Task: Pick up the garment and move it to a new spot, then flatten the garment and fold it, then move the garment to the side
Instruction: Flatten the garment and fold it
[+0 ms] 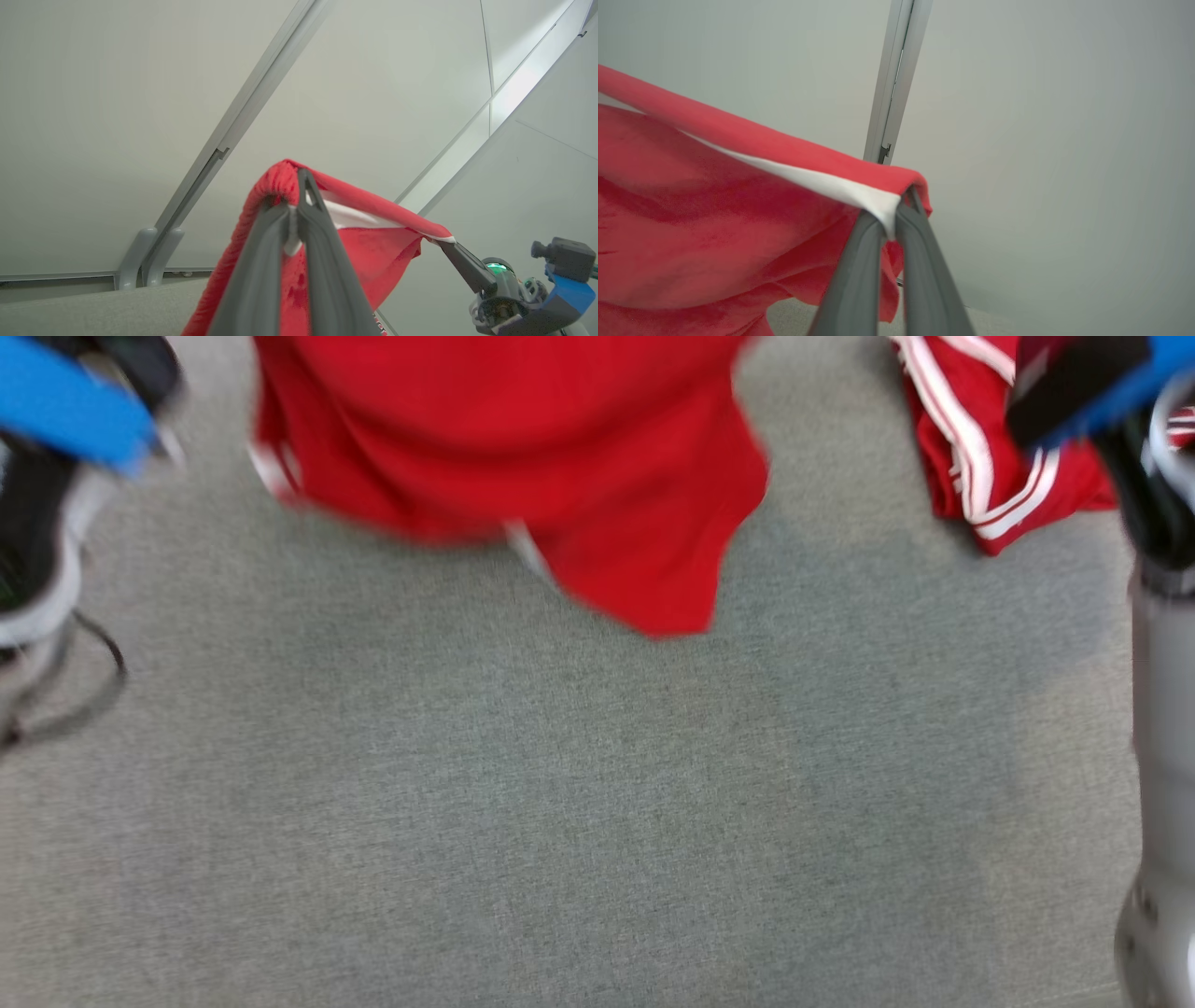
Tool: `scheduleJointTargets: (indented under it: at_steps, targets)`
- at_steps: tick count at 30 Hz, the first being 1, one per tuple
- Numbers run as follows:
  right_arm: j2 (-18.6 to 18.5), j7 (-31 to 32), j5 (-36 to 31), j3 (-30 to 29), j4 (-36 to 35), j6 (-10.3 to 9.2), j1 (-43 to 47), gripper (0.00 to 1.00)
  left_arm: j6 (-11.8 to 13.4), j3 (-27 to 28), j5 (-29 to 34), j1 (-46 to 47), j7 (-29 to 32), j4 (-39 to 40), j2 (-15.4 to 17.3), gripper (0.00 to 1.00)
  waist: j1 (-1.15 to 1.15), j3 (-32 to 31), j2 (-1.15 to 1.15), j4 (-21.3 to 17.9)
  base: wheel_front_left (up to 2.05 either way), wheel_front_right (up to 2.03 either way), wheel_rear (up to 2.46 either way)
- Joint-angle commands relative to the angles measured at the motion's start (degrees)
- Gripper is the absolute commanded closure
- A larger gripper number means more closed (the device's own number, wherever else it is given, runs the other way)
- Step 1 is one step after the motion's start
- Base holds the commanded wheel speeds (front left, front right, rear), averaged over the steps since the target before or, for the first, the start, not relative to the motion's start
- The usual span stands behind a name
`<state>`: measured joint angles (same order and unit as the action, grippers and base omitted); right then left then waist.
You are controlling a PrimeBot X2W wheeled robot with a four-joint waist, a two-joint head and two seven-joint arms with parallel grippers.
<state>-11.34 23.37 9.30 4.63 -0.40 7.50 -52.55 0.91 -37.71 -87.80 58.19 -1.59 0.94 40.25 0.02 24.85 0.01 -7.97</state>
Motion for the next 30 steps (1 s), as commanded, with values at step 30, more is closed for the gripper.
scheduleJointTargets:
  at_steps: [30]
  targets:
    - [-4.3, -0.4, 1.7, 8.5, 13.7, -0.04, 23.2, 1.00, -7.4, -19.4, 18.3, -23.2, -11.5, -18.0, -3.2, 1.00, -0.02, -5.1, -0.01, 0.7, 0.00, 0.00, 0.00]
